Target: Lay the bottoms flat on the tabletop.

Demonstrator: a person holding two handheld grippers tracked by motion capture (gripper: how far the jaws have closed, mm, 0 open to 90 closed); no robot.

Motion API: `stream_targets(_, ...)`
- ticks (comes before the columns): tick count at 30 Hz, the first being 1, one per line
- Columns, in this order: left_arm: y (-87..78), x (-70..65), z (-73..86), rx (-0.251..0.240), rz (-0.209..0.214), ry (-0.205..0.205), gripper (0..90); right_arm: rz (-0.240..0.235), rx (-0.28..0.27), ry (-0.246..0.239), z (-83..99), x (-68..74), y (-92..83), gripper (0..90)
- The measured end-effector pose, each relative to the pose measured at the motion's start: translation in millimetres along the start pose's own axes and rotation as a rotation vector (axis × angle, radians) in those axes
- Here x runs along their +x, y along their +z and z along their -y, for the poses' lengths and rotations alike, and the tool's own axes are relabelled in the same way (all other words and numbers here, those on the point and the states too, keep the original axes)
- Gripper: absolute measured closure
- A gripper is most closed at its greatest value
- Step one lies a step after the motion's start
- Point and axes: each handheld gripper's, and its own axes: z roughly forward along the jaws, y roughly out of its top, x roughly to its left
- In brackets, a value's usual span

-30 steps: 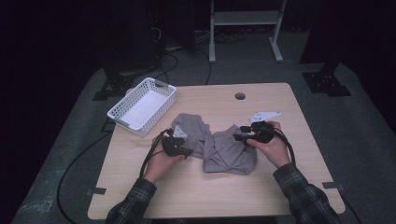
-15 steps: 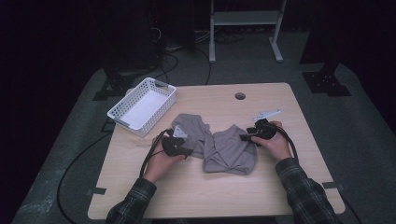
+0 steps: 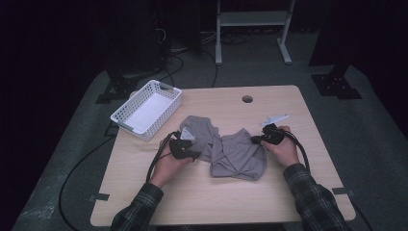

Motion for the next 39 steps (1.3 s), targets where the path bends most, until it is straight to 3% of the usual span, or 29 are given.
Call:
stream_targets(2, 3.4, -0.2, -3.3, -0.003, 0.000, 0.001, 47.5, -0.012, -0.031, 0.010, -3.0, 1.3, -8.1, 86.6)
stream_targets(7, 5.4, -0.5, -5.0, -0.008, 0.004, 0.003, 47.5, -0.059, -0.128, -0.019, -13.0, 15.2, -36.7, 86.7)
stream_targets(15, 5.2, -0.6, -3.6, -0.014, 0.004, 0.002, 47.5, -0.180, -0.213, -0.125, -25.7, 62.8, -67.1, 86.7)
stream_targets(22, 5.3, -0.4, -3.1, -0.018, 0.005, 0.005, 47.5, -0.310, -0.184, -0.245, -32.0, 117.6, -58.8, 86.7)
stream_targets(29, 5.3, -0.1, -2.0, -0.029, 0.007, 0.004, 47.4, -0.436, -0.135, -0.337, -30.7, 161.0, -42.2, 86.7)
stream_targets(33, 5.3, 0.2, -1.6, -0.033, 0.010, 0.004, 47.4, -0.546, -0.097, -0.389, -28.3, 185.9, -37.8, 85.6)
stream_targets(36, 5.2, 0.6, -1.3, -0.037, 0.014, 0.000, 47.3, -0.594, -0.113, -0.410, -29.4, 192.5, -38.9, 71.4)
stream_targets(39, 4.1, 1.6, -1.1, -0.034, 0.020, -0.006, 46.8, -0.566, -0.161, -0.383, -33.6, 180.9, -46.7, 65.9)
